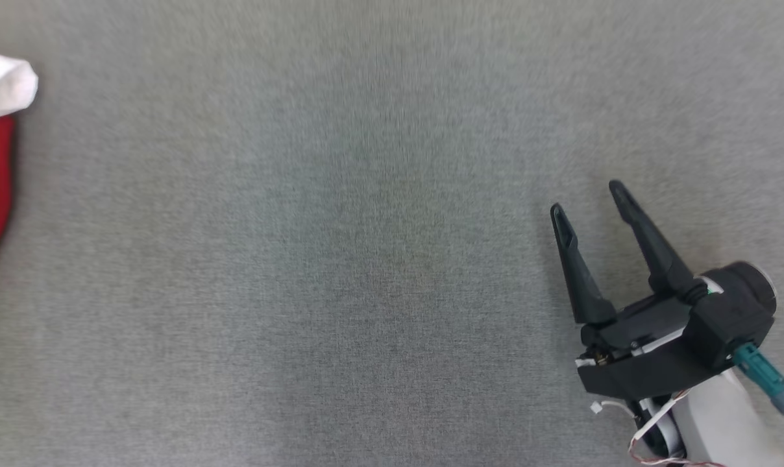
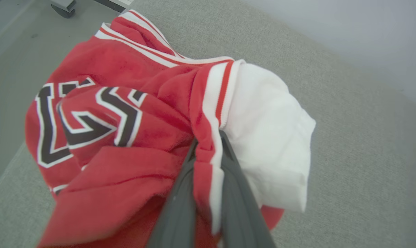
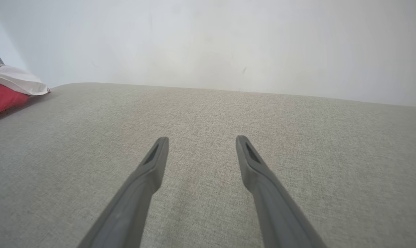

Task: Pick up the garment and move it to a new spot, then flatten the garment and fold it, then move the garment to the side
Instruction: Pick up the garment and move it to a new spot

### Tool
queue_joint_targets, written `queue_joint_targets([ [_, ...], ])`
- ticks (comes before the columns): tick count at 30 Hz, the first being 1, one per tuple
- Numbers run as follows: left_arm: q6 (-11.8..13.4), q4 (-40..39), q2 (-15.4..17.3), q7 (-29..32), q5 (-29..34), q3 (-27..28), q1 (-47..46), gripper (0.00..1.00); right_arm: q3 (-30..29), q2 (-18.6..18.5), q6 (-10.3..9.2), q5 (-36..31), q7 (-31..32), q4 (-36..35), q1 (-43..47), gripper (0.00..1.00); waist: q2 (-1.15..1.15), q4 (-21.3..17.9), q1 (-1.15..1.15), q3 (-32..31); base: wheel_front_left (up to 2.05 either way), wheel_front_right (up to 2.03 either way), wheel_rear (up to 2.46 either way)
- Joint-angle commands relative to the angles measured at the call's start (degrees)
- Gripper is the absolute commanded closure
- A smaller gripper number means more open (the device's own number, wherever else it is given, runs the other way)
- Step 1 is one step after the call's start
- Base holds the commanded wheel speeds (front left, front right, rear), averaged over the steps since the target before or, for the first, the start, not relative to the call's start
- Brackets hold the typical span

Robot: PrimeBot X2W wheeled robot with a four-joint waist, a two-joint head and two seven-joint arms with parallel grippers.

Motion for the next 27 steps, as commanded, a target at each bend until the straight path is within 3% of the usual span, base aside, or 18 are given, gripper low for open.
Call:
queue_joint_targets([
  [1, -0.33, -0.45, 0.21, -0.13, -0.46, -0.07, -0.17, 1.00, 0.05, 0.42, -0.17, 0.40, -0.15, 0.35, 0.87, 0.00, -0.01, -0.14, -0.01, -5.27, 0.00, 0.00, 0.00],
  [11, -4.46, -4.35, 0.02, 1.46, -2.17, -3.97, -3.17, 1.00, -0.76, 3.98, -0.17, 1.93, -0.95, 4.09, 6.09, 0.00, -0.01, -2.06, -0.01, -17.22, 0.00, 0.00, 0.00],
  [18, -5.92, -10.21, -4.74, 3.78, -3.94, -10.63, -5.73, 1.00, -1.44, 5.16, -0.17, 2.17, -1.07, 4.65, 8.27, 0.00, -0.01, -5.18, -0.01, -22.63, 0.00, 0.00, 0.00],
  [27, -7.60, -20.17, -14.74, 4.17, -10.04, -19.59, -2.72, 1.00, -2.04, 5.59, -0.17, 2.07, -1.10, 4.17, 10.23, 0.00, -0.01, -13.37, -0.01, -25.47, 0.00, 0.00, 0.00],
])
